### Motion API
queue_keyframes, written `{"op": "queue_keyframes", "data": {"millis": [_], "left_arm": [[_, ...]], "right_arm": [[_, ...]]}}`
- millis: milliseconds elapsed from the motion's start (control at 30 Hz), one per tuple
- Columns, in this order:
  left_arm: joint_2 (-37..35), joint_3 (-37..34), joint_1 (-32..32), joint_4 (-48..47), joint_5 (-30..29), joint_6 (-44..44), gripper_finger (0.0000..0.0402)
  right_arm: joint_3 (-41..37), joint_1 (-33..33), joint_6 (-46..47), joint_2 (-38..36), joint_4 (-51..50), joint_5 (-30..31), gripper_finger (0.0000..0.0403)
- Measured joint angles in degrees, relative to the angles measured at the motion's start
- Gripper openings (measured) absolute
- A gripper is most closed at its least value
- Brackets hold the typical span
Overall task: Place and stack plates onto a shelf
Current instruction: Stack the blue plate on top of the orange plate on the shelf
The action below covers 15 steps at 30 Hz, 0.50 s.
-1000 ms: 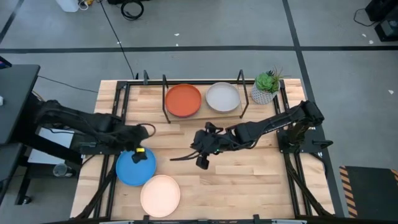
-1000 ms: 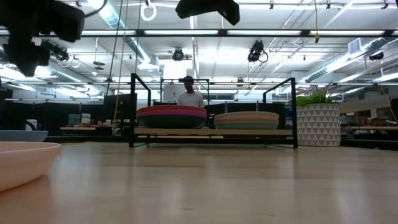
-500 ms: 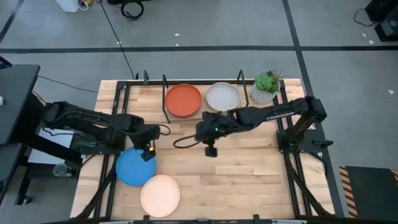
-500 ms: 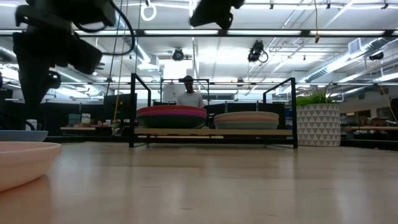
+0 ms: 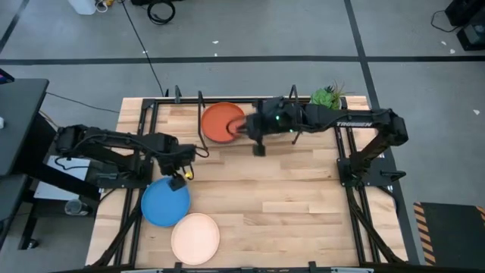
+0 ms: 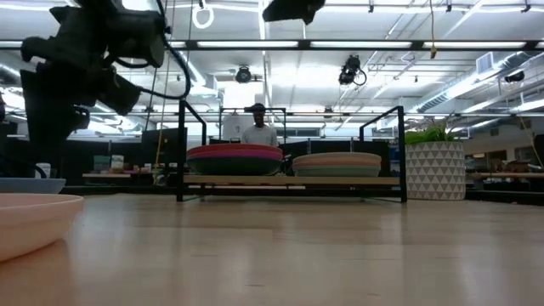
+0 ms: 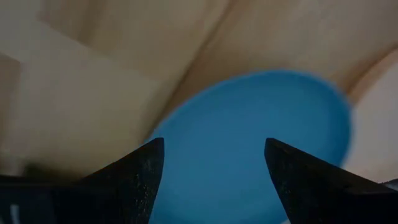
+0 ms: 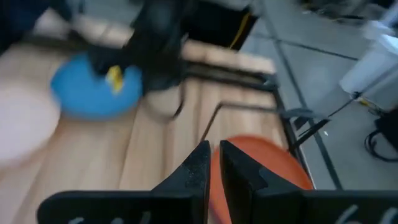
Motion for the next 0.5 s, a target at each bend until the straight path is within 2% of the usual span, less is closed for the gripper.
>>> {"op": "queue_keyframes", "data": {"millis": [133,233,500], "left_arm": [[0.00,0.00,1.18,-4.65,-4.69,8.67,0.0285],[0.11,-0.03,2.27,-3.90,-7.21,13.04,0.0285],[4.27,-1.97,5.92,-3.07,-6.49,19.62,0.0268]], "right_arm": [[0.00,-1.39,8.50,0.35,8.48,-0.34,0.0041],[-0.02,-1.39,5.11,1.01,9.83,-1.73,0.0041],[-0.04,-0.71,3.83,1.03,9.33,-1.97,0.0041]]}}
